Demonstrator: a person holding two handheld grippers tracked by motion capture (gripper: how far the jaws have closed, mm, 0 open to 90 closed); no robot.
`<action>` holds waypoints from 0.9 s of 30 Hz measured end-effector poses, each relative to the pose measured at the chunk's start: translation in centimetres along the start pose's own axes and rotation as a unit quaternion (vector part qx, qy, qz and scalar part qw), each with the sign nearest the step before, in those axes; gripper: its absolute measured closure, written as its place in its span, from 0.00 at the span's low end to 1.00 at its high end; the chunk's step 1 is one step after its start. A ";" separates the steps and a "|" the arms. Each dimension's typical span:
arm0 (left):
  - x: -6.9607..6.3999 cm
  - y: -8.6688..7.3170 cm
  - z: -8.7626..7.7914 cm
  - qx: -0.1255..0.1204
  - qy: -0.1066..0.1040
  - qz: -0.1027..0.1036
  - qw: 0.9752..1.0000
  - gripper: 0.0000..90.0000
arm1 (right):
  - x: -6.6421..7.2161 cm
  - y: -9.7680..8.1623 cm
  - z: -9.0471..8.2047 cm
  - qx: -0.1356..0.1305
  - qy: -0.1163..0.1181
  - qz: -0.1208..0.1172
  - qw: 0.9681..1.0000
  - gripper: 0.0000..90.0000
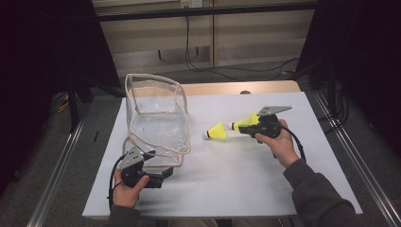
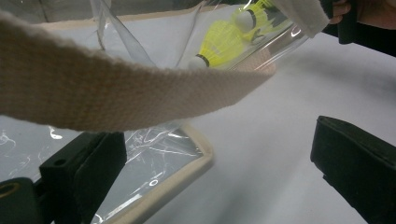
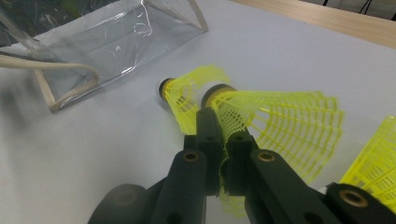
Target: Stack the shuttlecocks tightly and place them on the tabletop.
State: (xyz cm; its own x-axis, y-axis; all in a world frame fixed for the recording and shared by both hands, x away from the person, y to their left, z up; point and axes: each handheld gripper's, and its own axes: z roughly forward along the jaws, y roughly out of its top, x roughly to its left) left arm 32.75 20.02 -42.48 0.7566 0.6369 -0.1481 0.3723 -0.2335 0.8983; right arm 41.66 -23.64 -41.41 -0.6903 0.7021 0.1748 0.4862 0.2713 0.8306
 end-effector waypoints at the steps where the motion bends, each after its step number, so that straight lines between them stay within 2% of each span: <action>1: 0.0 0.0 0.0 0.000 0.000 0.000 1.000 0.04 | 0.0 0.0 0.0 0.001 -0.001 0.000 1.000 0.97; 17: -0.1 -0.1 0.0 0.000 -0.001 0.000 1.000 0.04 | -0.3 0.0 0.6 0.006 -0.007 0.000 1.000 0.97; 27: 0.0 -0.1 -0.2 0.002 0.001 0.000 1.000 0.04 | -0.1 0.1 1.5 0.011 -0.006 -0.008 1.000 0.97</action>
State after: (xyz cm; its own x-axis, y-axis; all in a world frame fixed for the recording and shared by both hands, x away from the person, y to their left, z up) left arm 32.62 20.17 -42.52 0.7558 0.6381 -0.1469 0.3736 -0.2360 0.8970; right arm 42.60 -22.72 -42.09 -0.6915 0.7054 0.1559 0.4877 0.2967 0.8211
